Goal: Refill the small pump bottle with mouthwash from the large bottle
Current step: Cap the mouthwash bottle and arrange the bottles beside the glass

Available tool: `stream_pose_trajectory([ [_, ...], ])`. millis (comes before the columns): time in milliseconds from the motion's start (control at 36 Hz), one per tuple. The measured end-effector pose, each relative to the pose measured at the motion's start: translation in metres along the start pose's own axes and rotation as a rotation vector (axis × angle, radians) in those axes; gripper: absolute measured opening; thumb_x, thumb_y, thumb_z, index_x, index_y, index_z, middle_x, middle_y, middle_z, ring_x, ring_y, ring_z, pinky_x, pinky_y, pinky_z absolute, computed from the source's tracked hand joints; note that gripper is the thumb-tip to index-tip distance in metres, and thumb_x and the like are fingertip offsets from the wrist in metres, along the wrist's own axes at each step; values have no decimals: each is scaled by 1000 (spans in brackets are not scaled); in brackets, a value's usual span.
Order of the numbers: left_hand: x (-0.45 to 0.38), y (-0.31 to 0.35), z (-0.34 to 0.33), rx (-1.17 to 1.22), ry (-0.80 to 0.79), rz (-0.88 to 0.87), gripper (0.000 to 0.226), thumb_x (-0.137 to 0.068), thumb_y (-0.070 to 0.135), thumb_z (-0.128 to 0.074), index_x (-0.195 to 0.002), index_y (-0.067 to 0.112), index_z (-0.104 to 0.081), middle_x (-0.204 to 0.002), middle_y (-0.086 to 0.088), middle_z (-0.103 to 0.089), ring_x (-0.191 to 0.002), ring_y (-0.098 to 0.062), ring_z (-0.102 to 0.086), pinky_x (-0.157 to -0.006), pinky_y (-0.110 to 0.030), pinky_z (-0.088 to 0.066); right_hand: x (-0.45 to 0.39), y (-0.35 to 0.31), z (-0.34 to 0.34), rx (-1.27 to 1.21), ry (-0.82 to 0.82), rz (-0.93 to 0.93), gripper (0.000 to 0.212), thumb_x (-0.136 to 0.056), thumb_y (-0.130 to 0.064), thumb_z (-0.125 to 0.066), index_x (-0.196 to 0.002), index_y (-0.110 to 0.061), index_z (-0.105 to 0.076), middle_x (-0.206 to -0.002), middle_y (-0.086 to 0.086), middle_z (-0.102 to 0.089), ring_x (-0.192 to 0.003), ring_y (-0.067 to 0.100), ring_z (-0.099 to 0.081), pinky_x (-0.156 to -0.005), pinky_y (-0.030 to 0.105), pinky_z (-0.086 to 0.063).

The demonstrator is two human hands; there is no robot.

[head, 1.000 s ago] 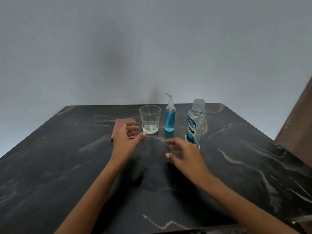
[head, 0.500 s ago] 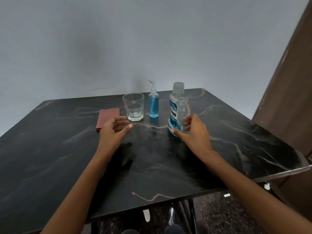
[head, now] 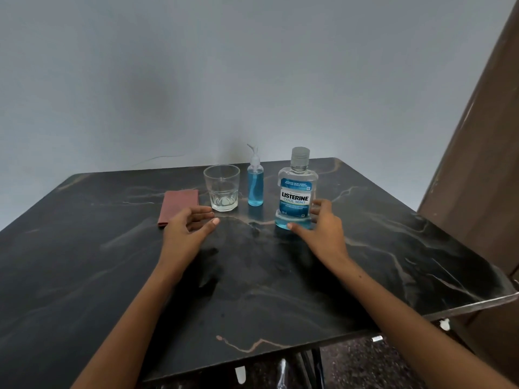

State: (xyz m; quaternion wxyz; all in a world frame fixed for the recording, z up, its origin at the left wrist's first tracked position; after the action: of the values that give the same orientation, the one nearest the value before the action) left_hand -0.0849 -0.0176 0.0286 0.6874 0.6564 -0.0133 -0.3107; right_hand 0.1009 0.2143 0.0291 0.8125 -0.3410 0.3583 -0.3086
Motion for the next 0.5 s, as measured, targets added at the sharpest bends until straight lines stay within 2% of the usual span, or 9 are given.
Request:
stream_pose_trajectory([
  [83,-1,0,0,5,-2,2,21,-82,4,-72,-99,13,-63,-97,-5,-69,-88,-13,-67,-80,-16,-55,2,-9,-10,18,30,15,75,-66,-31,-84,-123,-12,-39,-120,6,-62,-108,23,-61,-89,36,-51],
  [194,0,-1,0,10,-7,-1,21,-82,5,-73,-95,18,-63,-96,-2,-70,-87,-9,-67,-77,-13,-54,-4,-13,-20,59,66,-20,74,-68,-30,-83,-120,-10,-35,-117,8,-60,-107,30,-60,-85,37,-48],
  [278,0,-1,2,20,3,-3,22,-82,6,-73,-92,22,-63,-94,0,-70,-86,-9,-67,-75,-11,-53,-12,-13,-28,39,72,-18,76,-72,-25,-81,-127,-9,-31,-120,9,-59,-110,31,-59,-89,41,-48],
  [361,-1,-2,3,26,8,3,22,-81,6,-73,-92,23,-63,-95,-1,-70,-87,-12,-67,-78,-17,-55,-25,-11,-36,18,64,-27,92,-75,-23,-78,-143,-8,-17,-131,11,-53,-119,33,-54,-100,46,-45],
  [444,-1,-4,4,18,11,16,20,-82,7,-73,-96,17,-63,-98,-6,-70,-91,-16,-67,-84,-27,-53,-39,-10,-43,-26,49,-21,95,-76,-18,-77,-146,-5,-14,-135,13,-47,-123,33,-49,-104,46,-41],
  [500,-1,-5,6,12,18,25,21,-82,8,-73,-100,14,-63,-100,-7,-70,-93,-17,-67,-86,-29,-53,-49,-10,-47,-41,36,-17,93,-76,-14,-76,-145,-2,-14,-136,15,-45,-125,31,-47,-105,42,-38],
])
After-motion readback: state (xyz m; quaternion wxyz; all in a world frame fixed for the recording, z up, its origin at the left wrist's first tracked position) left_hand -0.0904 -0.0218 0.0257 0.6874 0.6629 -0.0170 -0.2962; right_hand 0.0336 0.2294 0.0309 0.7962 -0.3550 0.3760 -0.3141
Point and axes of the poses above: each hand's wrist, its own x-axis away from the middle knuckle, its own z-axis out of the back of the hand, y = z × x, the point moved 10 cm from there along -x, towards the middle knuckle
